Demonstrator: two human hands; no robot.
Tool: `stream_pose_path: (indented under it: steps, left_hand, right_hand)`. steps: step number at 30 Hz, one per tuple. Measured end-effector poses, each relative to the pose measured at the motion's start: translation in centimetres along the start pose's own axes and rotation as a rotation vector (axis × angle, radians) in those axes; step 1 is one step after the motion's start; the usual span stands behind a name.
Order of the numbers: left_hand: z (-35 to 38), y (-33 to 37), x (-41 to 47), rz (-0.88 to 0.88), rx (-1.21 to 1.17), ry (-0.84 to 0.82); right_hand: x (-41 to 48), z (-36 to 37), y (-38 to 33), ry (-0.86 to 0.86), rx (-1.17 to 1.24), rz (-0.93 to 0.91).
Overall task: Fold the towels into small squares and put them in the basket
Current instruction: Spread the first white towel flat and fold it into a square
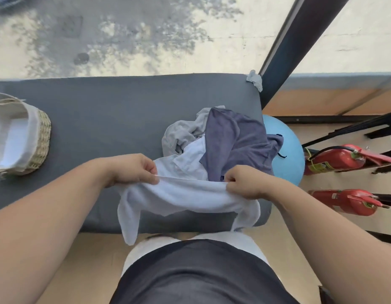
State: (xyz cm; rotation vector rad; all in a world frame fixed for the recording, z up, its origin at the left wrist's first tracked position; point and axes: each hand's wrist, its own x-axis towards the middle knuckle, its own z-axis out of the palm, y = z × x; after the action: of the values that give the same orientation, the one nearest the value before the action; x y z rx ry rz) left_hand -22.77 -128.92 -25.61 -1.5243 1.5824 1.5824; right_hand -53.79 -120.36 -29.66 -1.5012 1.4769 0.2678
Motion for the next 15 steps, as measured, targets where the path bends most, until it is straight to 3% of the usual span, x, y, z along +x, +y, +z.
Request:
stream_pose_path:
  steps: [4, 7, 9, 11, 14, 15]
  left_hand:
    - [2.0, -2.9, 4.2, 0.011, 0.204, 0.338]
    - [4.5, -6.7, 9.7, 0.014, 0.309, 0.315]
    - [6.6, -8.9, 12.9, 0.037, 0.366, 0.302]
    - [8.5, -10.7, 15.7, 0.117, 0.409, 0.468]
    - [10.0, -12.1, 18.6, 0.194, 0.426, 0.740]
    - [10.1, -12.5, 19.4, 0.224, 0.406, 0.778]
  right_hand:
    - [3.0, 3.5, 1.1, 0.036, 0.029, 0.061]
    - [6.2, 7.6, 3.0, 0.063, 0.077, 0.161]
    - [8.0, 10.4, 4.1, 0.064, 0.233, 0.242]
    - [9.7, 13.0, 4.5, 0.118, 0.303, 0.291]
    - [12.1, 15.1, 3.4, 0.269, -0.190, 0.196]
    - [13.2, 15.3, 3.1, 0.291, -0.256, 0.166]
